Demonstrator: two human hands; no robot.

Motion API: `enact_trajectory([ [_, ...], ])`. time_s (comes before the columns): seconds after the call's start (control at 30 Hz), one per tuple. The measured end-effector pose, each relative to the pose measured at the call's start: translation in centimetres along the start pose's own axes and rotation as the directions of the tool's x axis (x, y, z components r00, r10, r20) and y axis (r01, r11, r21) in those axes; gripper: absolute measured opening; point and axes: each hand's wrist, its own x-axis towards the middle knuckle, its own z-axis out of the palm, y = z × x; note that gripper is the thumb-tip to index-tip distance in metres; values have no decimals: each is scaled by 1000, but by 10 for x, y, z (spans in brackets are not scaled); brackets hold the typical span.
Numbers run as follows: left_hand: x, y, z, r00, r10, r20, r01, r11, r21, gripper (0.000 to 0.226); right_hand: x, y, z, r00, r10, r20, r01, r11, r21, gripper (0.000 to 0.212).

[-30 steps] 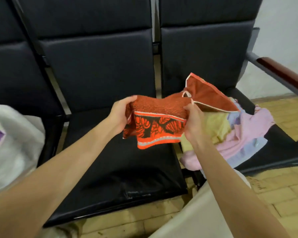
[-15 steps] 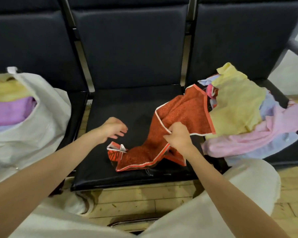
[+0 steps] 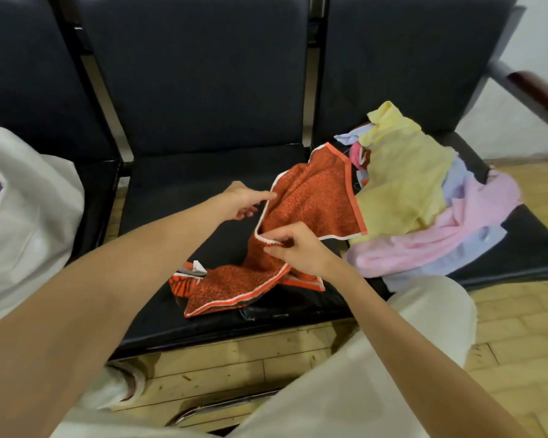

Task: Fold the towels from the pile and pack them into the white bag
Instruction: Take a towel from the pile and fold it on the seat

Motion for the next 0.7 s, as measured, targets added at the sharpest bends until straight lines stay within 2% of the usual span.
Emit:
enact_trajectory([
  [0.1, 8, 8, 9, 998, 28, 52, -32, 995, 93, 38, -1, 3, -1, 1000, 7, 0, -7, 1000, 20, 22],
  [0.17, 14, 11, 15, 998, 54, 39, -60, 984, 169, 27, -1, 3, -1, 1000, 13, 18, -13, 1000, 24, 23],
  [0.27, 20, 11, 18, 992, 108, -70, -90, 972, 218, 11, -3, 11, -5, 998, 62, -6, -62, 998, 21, 21],
  [0.37, 28, 6, 10, 975, 141, -170, -108, 976, 189, 13, -5, 23, -16, 990, 132, -53, -130, 991, 38, 16],
  [0.4, 31, 4, 6, 971, 133, -200, -111, 987, 117, 15, -7, 26, -20, 986, 158, -55, -155, 986, 59, 14],
  [0.47, 33, 0, -3, 973, 65, -220, -103, 980, -168, 25, -9, 31, -26, 976, 215, -36, -211, 972, 101, 12],
  [0.53, 27, 1, -8, 985, -6, -173, -85, 856, -509, 33, -12, 32, -29, 961, 276, 10, -274, 948, 160, 16],
  [0.57, 24, 3, -11, 989, -31, -148, -69, 779, -623, 35, -14, 33, -30, 954, 294, 53, -299, 938, 175, 14],
  [0.63, 18, 8, -17, 989, -51, -139, -65, 695, -716, 32, -18, 35, -33, 937, 304, 173, -328, 936, 126, 9],
  [0.7, 16, 12, -25, 986, -42, -164, -92, 681, -727, 31, -21, 43, -34, 898, 339, 280, -349, 937, -13, 21],
])
